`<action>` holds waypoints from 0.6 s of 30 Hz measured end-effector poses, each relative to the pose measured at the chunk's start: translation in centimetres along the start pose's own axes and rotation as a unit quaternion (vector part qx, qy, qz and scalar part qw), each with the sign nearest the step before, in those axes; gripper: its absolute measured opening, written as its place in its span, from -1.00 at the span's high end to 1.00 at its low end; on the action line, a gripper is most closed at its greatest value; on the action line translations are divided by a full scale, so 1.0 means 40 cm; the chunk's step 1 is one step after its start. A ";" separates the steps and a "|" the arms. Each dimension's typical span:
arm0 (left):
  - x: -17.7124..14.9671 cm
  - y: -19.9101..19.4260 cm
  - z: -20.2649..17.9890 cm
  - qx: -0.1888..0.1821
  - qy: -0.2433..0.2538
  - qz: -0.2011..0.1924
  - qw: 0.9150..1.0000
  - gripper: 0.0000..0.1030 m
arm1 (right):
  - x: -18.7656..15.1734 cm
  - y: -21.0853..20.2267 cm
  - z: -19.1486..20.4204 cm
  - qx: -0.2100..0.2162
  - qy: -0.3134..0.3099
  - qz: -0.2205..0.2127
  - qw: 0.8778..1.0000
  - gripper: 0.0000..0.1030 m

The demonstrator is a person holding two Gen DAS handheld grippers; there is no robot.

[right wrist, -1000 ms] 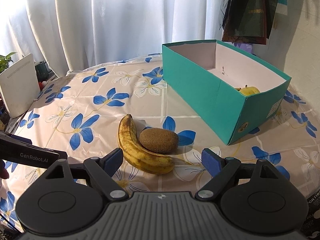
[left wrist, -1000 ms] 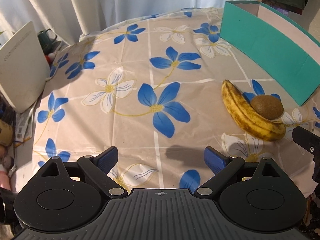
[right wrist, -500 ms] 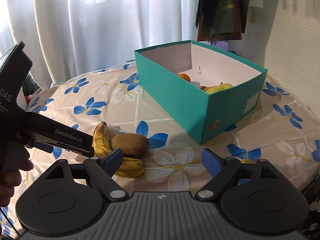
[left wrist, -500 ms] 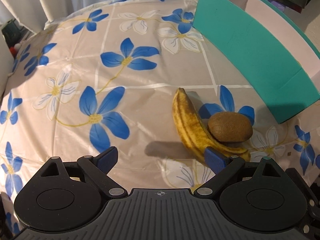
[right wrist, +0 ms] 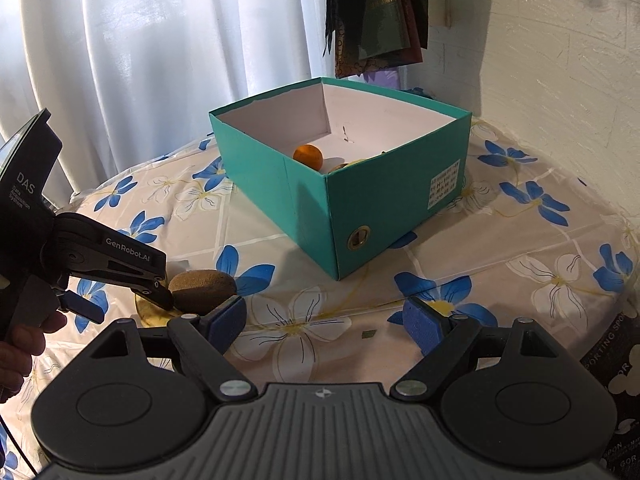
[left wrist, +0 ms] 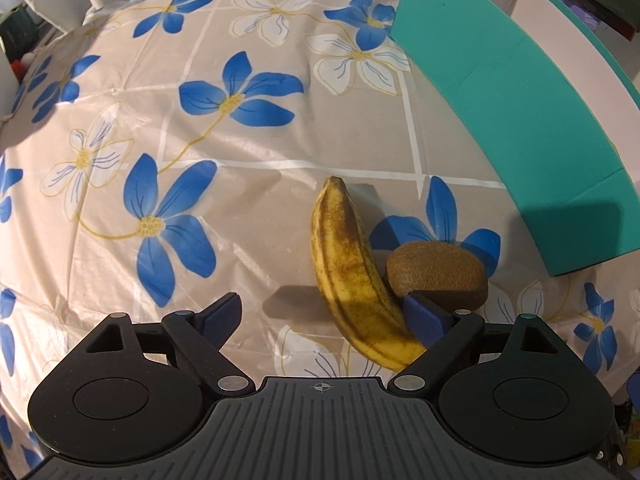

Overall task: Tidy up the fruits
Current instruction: 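Lower the open left gripper onto the spotted banana beside the kiwi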

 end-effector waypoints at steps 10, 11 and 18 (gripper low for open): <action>0.001 0.014 -0.010 -0.005 -0.012 0.019 1.000 -0.70 | -0.008 0.003 -0.024 0.002 0.009 0.001 1.000 -0.67; 0.003 0.015 -0.009 -0.005 -0.017 0.021 1.000 -0.68 | -0.009 0.004 -0.026 0.001 0.010 0.002 1.000 -0.67; 0.008 0.022 -0.021 -0.004 -0.048 0.044 0.998 -0.44 | -0.009 0.007 -0.026 0.002 0.013 0.002 1.000 -0.67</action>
Point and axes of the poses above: each gripper's, at about its wrist camera, not at the fingertips, and y roughly the way its jaws point, z to its left, x to its top, the point moved 2 cm from there along y, roughly the way its jaws point, and after that the axes turned 1 degree about x, right-handed, at the moved point
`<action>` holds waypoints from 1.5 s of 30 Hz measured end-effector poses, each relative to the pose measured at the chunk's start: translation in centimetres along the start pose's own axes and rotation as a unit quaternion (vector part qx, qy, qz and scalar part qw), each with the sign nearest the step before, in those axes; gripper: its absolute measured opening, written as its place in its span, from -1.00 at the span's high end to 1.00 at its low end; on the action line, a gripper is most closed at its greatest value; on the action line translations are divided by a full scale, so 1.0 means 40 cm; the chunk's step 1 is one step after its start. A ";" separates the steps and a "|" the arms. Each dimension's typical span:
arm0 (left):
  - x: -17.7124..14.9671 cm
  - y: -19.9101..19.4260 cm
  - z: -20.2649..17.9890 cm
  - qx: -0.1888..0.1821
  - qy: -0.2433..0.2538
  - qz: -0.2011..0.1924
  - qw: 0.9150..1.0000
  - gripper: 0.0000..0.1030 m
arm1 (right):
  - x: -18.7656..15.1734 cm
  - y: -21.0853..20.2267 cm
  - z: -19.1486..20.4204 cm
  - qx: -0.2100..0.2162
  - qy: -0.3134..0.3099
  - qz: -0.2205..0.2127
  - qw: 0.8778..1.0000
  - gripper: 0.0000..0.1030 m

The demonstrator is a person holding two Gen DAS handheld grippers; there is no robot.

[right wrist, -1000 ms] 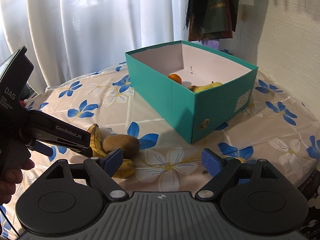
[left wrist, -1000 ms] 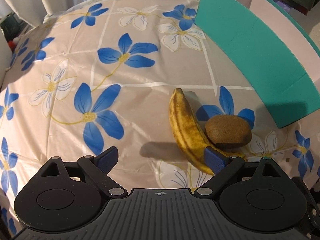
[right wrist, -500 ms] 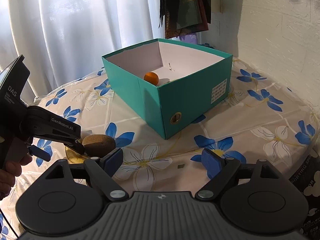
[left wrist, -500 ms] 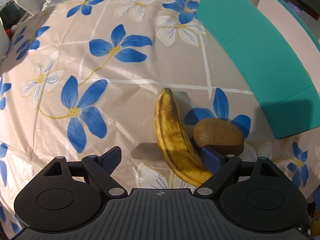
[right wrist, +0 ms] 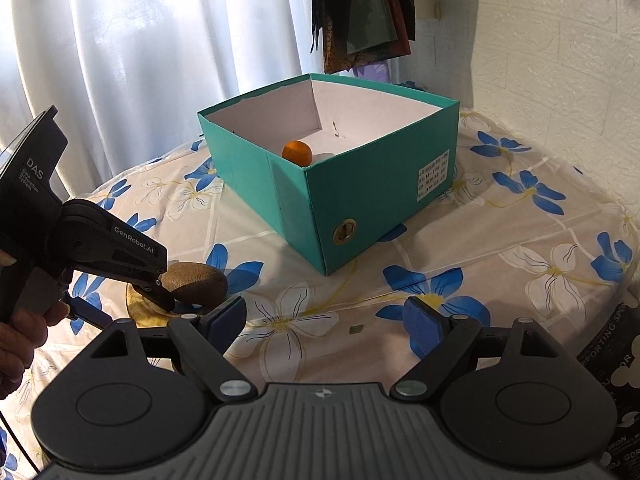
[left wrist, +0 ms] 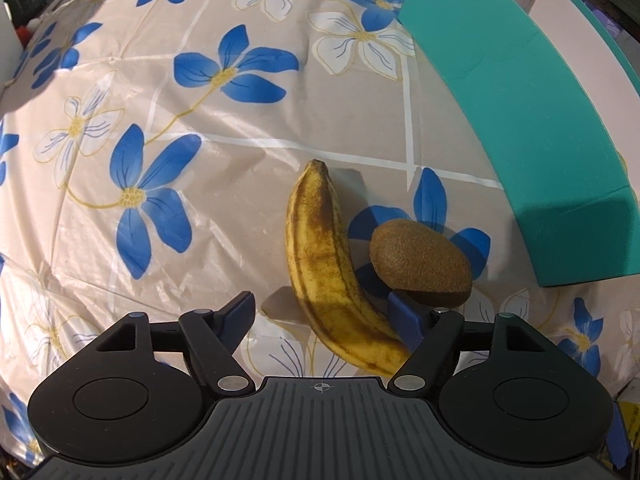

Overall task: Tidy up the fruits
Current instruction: 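Lower the open left gripper onto the spotted banana beside the kiwi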

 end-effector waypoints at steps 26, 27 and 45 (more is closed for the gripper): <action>0.008 0.046 -0.005 0.013 -0.014 0.031 0.999 -0.45 | 0.002 0.012 -0.023 -0.003 0.010 0.004 1.000 -0.67; 0.008 0.047 -0.005 0.015 -0.014 0.032 0.999 -0.46 | 0.002 0.012 -0.023 -0.003 0.011 0.003 1.000 -0.67; 0.011 0.054 -0.046 0.022 0.005 0.042 0.999 -0.60 | 0.010 0.013 -0.028 -0.001 0.016 0.002 1.000 -0.67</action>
Point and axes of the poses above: each gripper's, at about its wrist camera, not at the fingertips, and y roughly the way its jaws point, z to its left, x to its top, the point moved 2 cm from there along y, roughly the way its jaws point, and after that the axes turned 1 degree about x, right-handed, at the moved point
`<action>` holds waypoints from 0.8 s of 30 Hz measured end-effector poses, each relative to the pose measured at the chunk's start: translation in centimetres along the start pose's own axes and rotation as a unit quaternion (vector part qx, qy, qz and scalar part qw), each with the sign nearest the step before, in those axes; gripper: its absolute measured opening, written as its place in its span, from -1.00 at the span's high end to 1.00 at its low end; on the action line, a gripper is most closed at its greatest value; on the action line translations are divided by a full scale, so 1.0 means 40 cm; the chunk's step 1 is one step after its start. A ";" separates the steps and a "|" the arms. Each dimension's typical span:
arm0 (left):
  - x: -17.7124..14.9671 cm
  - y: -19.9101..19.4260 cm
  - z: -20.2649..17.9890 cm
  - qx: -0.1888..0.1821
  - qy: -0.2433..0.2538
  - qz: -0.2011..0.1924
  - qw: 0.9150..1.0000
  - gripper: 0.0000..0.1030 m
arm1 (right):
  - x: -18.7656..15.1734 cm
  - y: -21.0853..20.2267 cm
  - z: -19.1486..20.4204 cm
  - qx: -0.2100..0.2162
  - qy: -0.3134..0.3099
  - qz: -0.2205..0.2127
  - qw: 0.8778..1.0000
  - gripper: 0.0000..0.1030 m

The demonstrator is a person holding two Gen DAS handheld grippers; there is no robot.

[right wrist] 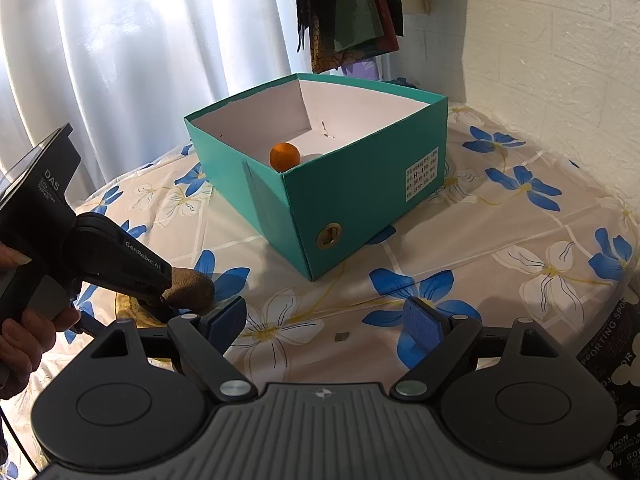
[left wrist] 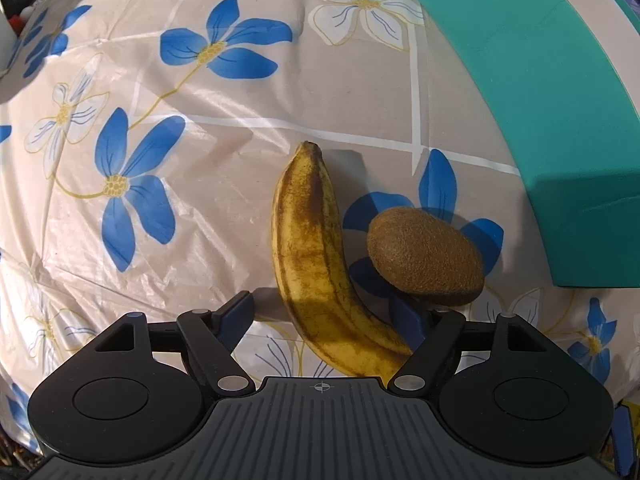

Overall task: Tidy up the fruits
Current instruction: 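Lower the open left gripper onto the spotted banana beside the kiwi, then close the left gripper around the middle of the spotted banana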

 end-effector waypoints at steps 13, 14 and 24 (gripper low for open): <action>0.021 0.014 -0.017 0.000 0.009 0.016 1.000 -0.57 | -0.005 0.001 -0.014 -0.001 0.013 0.000 1.000 -0.67; 0.023 0.010 -0.016 0.006 0.006 0.014 1.000 -0.44 | -0.005 0.001 -0.015 -0.001 0.014 0.000 1.000 -0.67; 0.015 -0.036 0.011 -0.023 0.022 -0.003 0.999 0.23 | -0.003 0.003 -0.019 -0.002 0.013 0.000 1.000 -0.67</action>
Point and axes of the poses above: each gripper's, at about its wrist camera, not at the fingertips, and y roughly the way its jaws point, z to its left, x to its top, the point moved 2 cm from there along y, roughly the way its jaws point, and after that the axes turned 1 degree about x, right-handed, at the moved point
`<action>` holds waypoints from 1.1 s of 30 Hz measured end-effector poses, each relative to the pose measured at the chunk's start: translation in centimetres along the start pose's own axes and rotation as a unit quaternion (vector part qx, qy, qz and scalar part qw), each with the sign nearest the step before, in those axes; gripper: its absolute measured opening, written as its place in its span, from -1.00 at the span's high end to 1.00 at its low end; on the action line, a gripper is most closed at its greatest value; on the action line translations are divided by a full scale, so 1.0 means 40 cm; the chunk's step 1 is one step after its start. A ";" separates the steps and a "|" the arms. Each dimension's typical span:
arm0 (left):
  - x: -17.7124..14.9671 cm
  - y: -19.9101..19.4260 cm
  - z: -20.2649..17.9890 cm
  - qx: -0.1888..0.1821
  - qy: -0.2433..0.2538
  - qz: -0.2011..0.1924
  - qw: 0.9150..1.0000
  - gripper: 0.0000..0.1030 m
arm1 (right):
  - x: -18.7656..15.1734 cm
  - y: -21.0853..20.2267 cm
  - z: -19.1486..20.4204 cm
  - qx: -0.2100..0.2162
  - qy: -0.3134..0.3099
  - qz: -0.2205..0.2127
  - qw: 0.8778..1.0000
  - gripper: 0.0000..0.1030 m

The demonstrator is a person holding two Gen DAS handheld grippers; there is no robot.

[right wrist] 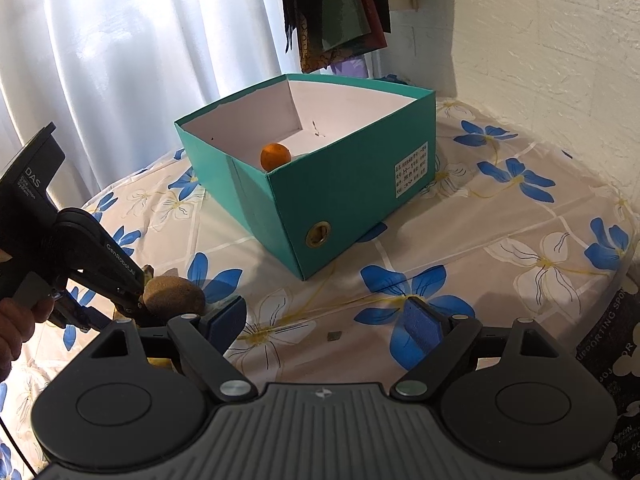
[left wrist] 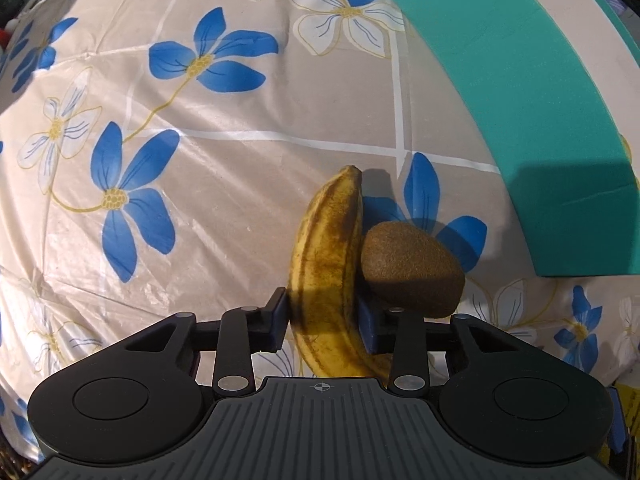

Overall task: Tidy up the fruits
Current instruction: 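Close the left gripper around the middle of the spotted banana, then lower the right gripper onto the brown kiwi and close around it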

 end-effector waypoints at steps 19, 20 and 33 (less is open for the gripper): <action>-0.090 -0.154 0.135 -0.044 -0.006 -0.064 0.997 0.24 | 0.011 0.025 0.094 0.036 -0.060 0.009 0.998 -0.67; -0.094 -0.154 0.144 -0.042 -0.011 -0.066 0.997 0.24 | 0.010 0.031 0.105 0.040 -0.066 0.011 0.997 -0.67; -0.130 -0.149 0.247 -0.055 -0.040 -0.071 0.995 0.24 | -0.004 0.151 0.310 0.087 -0.164 0.050 0.981 -0.58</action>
Point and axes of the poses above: each gripper's, at about its wrist camera, not at the fingertips, and y roughly the way its jaws point, z to its left, x to its top, the point moved 2 cm from there along y, roughly the way its jaws point, and after that the axes turned 1 degree about x, right-handed, at the moved point
